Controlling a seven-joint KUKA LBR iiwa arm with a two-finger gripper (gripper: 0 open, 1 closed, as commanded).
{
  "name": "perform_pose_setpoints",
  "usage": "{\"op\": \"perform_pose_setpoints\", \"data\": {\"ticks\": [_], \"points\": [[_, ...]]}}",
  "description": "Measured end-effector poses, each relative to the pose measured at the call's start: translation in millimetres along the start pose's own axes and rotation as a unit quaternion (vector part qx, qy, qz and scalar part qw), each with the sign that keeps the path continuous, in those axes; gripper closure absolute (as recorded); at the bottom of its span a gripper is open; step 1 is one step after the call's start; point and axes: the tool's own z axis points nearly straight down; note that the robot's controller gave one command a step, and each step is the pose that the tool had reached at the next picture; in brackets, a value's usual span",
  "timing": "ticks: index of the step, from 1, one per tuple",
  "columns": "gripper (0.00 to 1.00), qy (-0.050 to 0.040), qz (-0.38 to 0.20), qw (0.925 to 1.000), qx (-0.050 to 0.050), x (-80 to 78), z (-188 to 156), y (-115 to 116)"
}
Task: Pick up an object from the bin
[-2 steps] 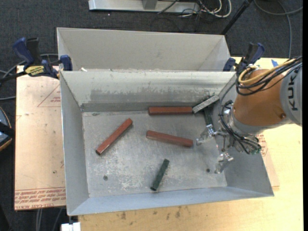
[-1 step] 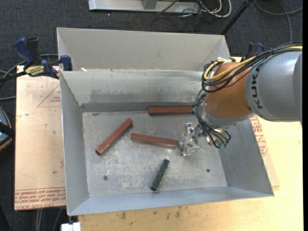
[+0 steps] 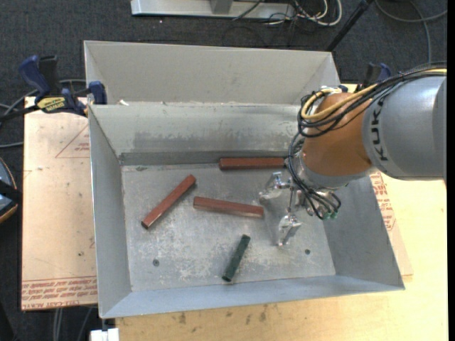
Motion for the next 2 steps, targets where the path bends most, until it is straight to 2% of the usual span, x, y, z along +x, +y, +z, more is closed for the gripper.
{"op": "perform_pose_setpoints", "data": {"ticks": [1, 2], "points": [[0.00, -0.0003, 0.000, 1.0000, 0.000, -0.1, 0, 0], [1.00, -0.0009, -0.060, 0.9982, -0.001, -32.1, -5, 66]]}}
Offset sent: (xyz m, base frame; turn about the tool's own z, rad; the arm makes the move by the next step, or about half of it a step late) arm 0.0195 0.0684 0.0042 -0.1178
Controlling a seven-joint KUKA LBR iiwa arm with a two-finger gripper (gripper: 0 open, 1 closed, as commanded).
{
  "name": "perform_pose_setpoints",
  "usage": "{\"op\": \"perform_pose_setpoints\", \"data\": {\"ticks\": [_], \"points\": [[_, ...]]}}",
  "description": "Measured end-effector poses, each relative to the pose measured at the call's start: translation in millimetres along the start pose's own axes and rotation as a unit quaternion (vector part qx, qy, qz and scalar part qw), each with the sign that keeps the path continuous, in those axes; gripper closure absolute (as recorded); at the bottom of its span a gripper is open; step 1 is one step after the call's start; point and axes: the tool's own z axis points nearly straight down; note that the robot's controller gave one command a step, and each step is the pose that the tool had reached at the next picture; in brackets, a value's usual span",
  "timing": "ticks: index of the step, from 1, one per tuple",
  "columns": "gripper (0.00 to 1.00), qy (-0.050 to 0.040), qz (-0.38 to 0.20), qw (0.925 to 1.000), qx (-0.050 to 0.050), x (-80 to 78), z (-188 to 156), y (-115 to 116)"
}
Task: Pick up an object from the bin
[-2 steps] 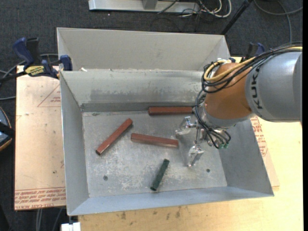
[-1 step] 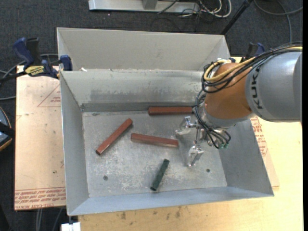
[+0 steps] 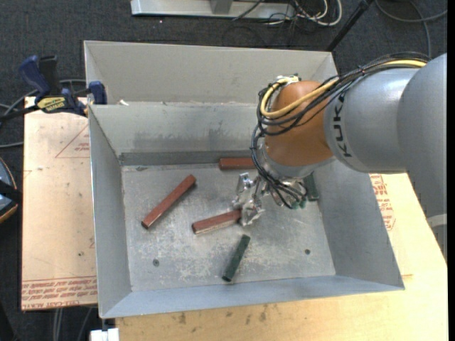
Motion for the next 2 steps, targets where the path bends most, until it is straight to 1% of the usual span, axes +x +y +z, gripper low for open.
{"op": "perform_pose_setpoints", "data": {"ticks": [1, 2], "points": [[1.00, 0.0000, 0.000, 1.0000, 0.000, 0.0, 0, 0], [1.00, 0.0019, -0.020, 0.9998, 0.000, -17.3, -194, 7]]}}
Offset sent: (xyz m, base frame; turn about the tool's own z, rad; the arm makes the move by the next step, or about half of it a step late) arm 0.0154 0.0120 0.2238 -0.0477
